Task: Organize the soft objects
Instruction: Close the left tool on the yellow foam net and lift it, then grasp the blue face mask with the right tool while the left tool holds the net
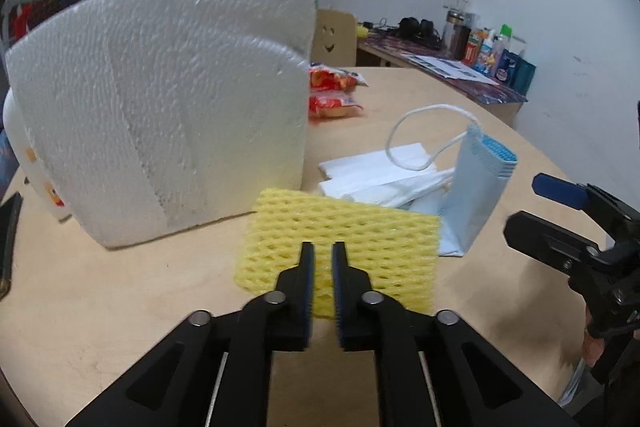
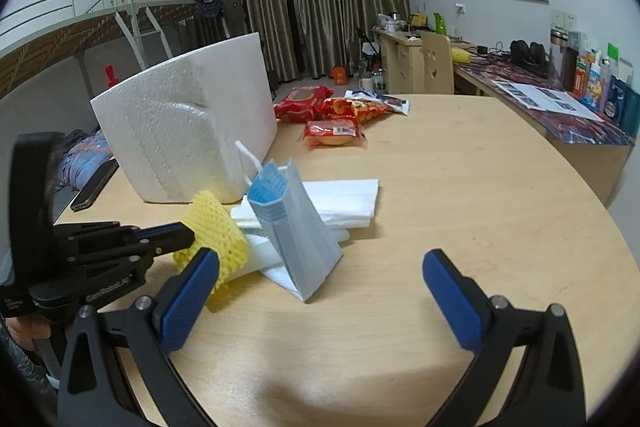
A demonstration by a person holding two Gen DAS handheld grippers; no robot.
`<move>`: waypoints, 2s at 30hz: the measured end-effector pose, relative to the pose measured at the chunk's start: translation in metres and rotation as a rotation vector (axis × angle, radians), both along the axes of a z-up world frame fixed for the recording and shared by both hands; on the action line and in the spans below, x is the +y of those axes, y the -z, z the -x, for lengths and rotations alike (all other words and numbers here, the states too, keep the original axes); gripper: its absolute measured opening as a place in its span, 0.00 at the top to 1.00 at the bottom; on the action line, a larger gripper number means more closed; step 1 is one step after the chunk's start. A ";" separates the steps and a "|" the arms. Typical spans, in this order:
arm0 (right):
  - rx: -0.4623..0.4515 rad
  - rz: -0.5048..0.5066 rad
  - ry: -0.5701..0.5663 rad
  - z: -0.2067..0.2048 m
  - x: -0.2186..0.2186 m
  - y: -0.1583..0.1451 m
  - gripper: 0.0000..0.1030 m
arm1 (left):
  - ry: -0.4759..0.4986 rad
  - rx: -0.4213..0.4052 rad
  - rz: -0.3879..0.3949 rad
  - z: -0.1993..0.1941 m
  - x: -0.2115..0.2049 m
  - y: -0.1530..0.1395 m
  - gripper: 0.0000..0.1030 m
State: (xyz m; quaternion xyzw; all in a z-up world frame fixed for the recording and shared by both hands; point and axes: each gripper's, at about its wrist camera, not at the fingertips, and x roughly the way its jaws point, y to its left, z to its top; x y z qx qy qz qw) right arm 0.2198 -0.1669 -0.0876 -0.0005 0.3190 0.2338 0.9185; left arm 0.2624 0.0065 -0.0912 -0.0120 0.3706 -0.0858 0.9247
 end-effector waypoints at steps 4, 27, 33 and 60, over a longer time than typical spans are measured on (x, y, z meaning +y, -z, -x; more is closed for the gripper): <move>-0.004 -0.005 0.000 -0.001 0.000 -0.001 0.00 | 0.004 -0.001 -0.016 0.000 -0.006 -0.001 0.27; 0.010 0.002 0.018 -0.003 0.001 0.000 0.00 | 0.041 0.084 -0.043 -0.008 -0.008 0.014 0.94; 0.012 0.029 0.001 -0.005 0.014 0.000 0.00 | 0.036 0.034 -0.013 0.005 0.006 0.006 0.94; 0.139 0.074 0.115 -0.023 0.020 0.021 0.76 | -0.021 -0.102 0.090 0.037 0.052 -0.015 0.94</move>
